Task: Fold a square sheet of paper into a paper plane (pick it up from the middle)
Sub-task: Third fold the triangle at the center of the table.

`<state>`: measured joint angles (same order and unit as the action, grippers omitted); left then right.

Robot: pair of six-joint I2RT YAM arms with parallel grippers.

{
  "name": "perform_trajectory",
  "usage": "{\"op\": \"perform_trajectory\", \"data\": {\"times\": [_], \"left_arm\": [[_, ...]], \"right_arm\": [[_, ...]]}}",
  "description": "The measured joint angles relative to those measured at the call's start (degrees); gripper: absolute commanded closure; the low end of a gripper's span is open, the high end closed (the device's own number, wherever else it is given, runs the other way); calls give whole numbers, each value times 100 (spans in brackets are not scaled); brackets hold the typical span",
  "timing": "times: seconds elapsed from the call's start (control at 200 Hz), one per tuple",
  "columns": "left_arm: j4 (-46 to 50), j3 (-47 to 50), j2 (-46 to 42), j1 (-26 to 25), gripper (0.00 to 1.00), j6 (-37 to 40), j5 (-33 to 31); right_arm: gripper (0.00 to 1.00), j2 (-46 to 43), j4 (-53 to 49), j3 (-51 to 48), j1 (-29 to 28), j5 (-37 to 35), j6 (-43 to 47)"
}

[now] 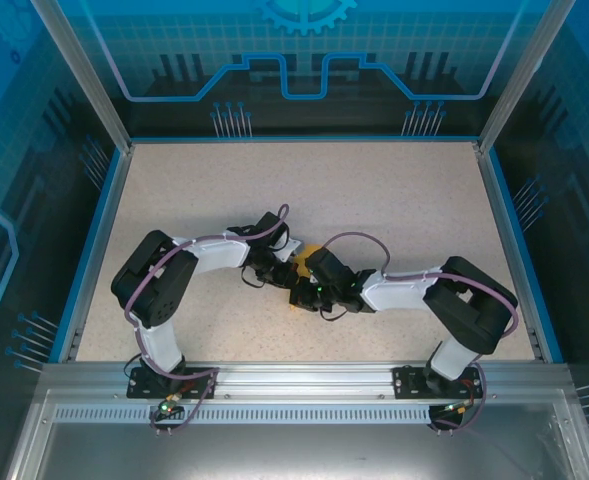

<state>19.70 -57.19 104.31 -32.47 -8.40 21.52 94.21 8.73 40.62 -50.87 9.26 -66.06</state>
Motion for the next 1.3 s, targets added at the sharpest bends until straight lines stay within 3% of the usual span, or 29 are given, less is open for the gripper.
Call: {"op": "perform_trajectory", "data": {"times": [1.3], "left_arm": [[22, -52, 59, 7, 99, 107, 85]], "right_arm": [[92, 354, 905, -382, -90, 20, -271]]}}
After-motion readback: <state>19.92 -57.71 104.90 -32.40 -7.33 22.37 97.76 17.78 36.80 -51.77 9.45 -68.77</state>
